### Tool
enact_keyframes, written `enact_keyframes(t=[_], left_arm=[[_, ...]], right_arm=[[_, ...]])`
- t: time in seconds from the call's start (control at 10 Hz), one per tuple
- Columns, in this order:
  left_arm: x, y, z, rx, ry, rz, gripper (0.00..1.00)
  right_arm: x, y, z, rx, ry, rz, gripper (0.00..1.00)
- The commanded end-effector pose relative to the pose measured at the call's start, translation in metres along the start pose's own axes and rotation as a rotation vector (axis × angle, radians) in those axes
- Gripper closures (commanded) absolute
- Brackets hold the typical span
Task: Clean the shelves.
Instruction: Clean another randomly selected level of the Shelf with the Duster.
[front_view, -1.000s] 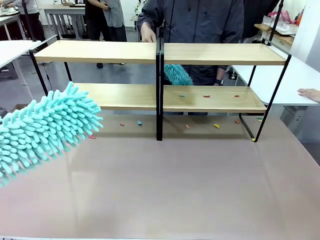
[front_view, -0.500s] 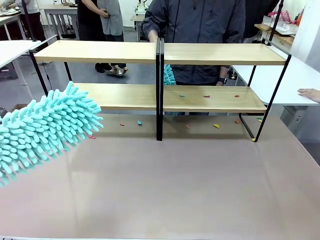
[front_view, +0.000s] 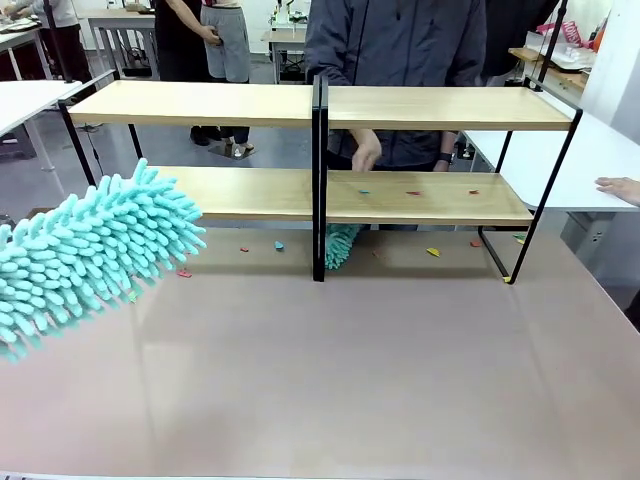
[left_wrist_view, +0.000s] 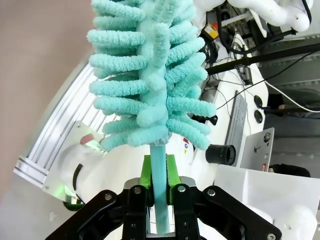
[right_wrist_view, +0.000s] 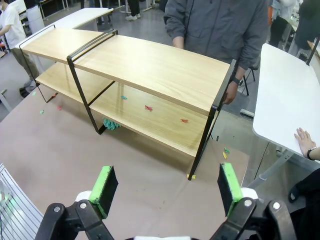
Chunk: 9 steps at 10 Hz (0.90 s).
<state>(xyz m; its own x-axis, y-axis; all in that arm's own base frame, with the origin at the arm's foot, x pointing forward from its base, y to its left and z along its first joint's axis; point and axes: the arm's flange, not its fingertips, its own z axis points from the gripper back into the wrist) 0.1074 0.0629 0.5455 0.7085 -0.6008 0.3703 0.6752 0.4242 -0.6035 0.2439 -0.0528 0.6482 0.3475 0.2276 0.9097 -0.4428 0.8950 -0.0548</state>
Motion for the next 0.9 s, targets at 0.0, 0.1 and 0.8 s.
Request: enact_keyframes(t=[0.0, 0.1, 0.8], left_arm=[[-0.013, -0.002, 0.013, -0.002, -0.012, 0.008, 0.87], [-0.013, -0.002, 0.013, -0.002, -0.012, 0.008, 0.87], [0.134, 0.007, -0.083, 0.118, -0.042, 0.304, 0.87]], right_arm=[[0.000, -0.001, 0.000, 0.001, -0.004, 0.009, 0.00], [0.000, -0.001, 0.000, 0.001, -0.004, 0.009, 0.00], [0.000, -0.001, 0.000, 0.001, -0.004, 0.009, 0.00]])
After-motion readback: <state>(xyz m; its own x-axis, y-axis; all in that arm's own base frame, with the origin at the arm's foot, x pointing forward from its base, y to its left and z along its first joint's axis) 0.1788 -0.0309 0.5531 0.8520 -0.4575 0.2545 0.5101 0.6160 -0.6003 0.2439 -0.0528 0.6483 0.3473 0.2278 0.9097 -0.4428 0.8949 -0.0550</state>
